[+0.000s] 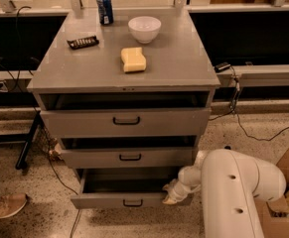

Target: Open bottom drawer

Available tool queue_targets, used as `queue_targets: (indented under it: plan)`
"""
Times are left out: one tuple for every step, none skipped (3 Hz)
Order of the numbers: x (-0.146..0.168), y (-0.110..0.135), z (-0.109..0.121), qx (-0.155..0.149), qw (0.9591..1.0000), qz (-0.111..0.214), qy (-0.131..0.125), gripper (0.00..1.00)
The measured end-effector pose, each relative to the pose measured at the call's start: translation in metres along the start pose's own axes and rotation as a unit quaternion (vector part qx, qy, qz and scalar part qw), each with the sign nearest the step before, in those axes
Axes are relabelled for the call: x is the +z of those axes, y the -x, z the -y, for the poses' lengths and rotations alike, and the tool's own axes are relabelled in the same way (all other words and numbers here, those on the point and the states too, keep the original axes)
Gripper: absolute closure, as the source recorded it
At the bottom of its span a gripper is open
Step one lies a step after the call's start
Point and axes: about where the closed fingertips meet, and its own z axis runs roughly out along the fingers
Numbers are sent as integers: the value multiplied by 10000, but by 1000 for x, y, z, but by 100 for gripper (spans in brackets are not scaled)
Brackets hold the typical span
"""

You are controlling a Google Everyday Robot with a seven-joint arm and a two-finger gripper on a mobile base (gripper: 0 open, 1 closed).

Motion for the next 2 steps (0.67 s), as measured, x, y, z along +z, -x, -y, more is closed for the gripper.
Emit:
queue_targets:
  plan:
    - [-4, -3, -14, 122, 9999, 36, -12, 100]
    - [-4, -3, -14, 122, 9999, 36, -12, 100]
